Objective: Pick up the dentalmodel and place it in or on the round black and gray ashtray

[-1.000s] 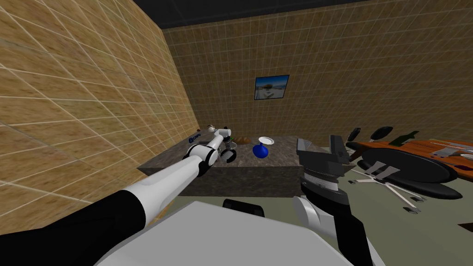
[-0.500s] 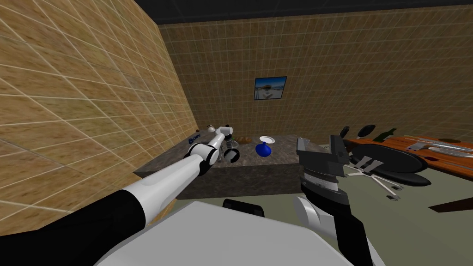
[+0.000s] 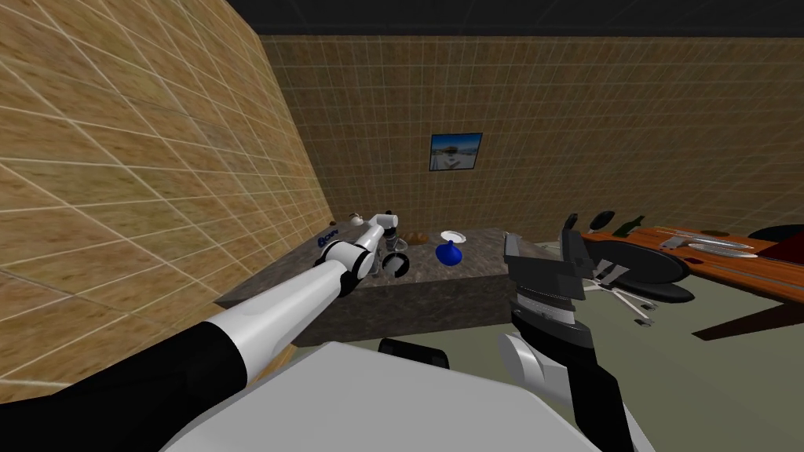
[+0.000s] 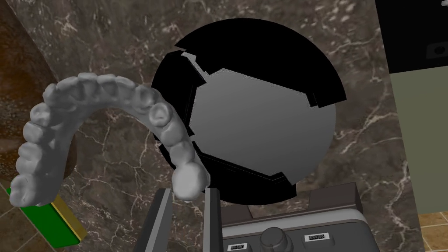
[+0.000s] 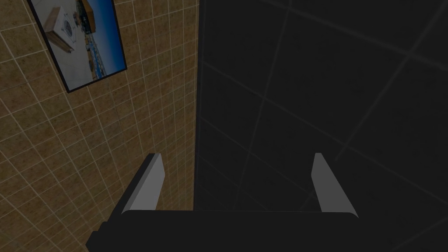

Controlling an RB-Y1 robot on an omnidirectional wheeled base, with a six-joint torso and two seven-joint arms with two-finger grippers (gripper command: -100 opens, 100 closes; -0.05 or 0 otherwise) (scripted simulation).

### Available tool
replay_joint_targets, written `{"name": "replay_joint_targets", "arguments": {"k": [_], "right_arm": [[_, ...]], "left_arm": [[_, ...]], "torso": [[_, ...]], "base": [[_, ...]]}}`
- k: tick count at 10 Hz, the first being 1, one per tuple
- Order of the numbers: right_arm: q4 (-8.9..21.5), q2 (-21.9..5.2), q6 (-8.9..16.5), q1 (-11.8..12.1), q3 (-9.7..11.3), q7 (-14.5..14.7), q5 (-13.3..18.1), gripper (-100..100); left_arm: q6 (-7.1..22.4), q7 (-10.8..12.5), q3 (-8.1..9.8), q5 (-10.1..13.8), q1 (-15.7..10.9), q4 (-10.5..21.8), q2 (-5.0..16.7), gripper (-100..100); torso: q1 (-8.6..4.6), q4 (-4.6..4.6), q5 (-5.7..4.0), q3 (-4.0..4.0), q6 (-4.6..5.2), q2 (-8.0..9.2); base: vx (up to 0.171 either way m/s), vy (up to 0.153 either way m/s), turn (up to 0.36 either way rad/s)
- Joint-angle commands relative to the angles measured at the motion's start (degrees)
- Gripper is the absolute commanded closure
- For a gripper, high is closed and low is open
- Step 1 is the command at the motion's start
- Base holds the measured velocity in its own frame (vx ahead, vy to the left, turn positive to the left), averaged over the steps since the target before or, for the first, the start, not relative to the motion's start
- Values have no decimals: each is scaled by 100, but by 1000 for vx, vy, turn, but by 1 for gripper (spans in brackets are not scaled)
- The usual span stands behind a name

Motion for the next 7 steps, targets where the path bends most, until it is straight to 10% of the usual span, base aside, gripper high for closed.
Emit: {"name": "replay_joint_targets", "arguments": {"k": [1, 7], "right_arm": [[0, 0, 0, 0, 0, 0, 0, 0], [0, 0, 0, 0, 0, 0, 0, 0]], "left_arm": [[61, -238, -34, 32, -34, -4, -26, 100], [73, -887, -116, 121, -149, 200, -123, 100]], "torso": [[0, 0, 0, 0, 0, 0], [-13, -2, -3, -5, 1, -10]], "base": [[-3, 84, -82], [16, 60, -87]]}}
